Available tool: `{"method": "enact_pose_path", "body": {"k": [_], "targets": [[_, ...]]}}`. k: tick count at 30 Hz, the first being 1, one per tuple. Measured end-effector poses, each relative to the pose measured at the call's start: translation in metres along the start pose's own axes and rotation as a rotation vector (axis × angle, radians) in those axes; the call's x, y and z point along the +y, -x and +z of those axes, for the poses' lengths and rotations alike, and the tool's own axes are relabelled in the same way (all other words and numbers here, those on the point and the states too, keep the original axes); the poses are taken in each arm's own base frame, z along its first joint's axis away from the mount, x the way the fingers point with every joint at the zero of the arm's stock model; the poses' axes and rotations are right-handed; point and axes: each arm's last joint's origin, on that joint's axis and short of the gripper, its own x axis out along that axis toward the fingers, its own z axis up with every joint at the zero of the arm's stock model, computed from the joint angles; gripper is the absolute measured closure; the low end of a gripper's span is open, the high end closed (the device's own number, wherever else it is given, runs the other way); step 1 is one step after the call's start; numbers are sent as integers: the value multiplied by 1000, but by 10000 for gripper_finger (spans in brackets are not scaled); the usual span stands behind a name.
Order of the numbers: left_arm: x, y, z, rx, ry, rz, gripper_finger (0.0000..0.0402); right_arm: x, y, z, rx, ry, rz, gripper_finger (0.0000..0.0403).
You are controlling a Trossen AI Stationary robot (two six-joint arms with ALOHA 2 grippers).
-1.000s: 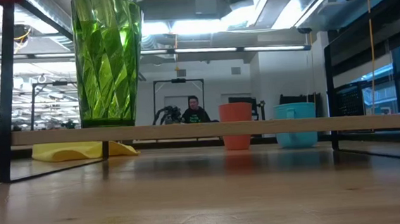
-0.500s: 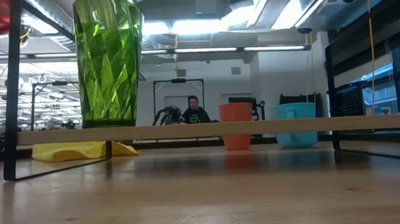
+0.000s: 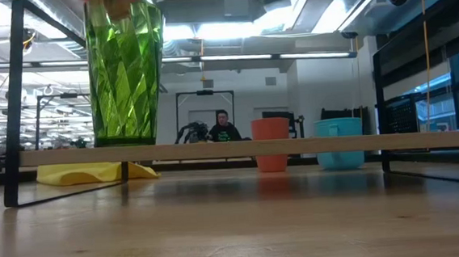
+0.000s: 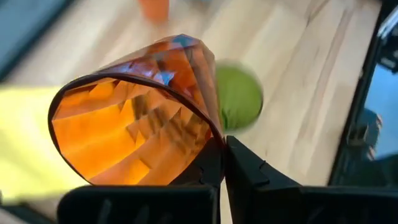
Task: Stack small to large cups/mugs on shelf
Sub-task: Put the red cup on the shelf
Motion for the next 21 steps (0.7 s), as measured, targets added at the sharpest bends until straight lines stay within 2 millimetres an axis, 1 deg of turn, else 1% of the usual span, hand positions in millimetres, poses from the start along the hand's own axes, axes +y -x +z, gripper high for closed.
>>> {"method": "enact_pose_path", "body": {"k": [5, 7, 14, 19, 21], "targets": [[-9, 14, 36, -193, -38, 22, 401, 0, 0, 0, 7, -21, 4, 283], [-17, 11, 50, -225, -69, 26, 401, 0, 0, 0, 8, -23, 3, 283], [-46, -26, 89, -150, -207, 27, 401, 0, 0, 0, 8, -23, 3, 283], [-56, -48, 119, -131, -267, 14, 401, 0, 0, -1, 11, -23, 7, 283], [-57, -61, 124, -105, -286, 0, 401, 0, 0, -1, 24, -24, 20, 283]]}}
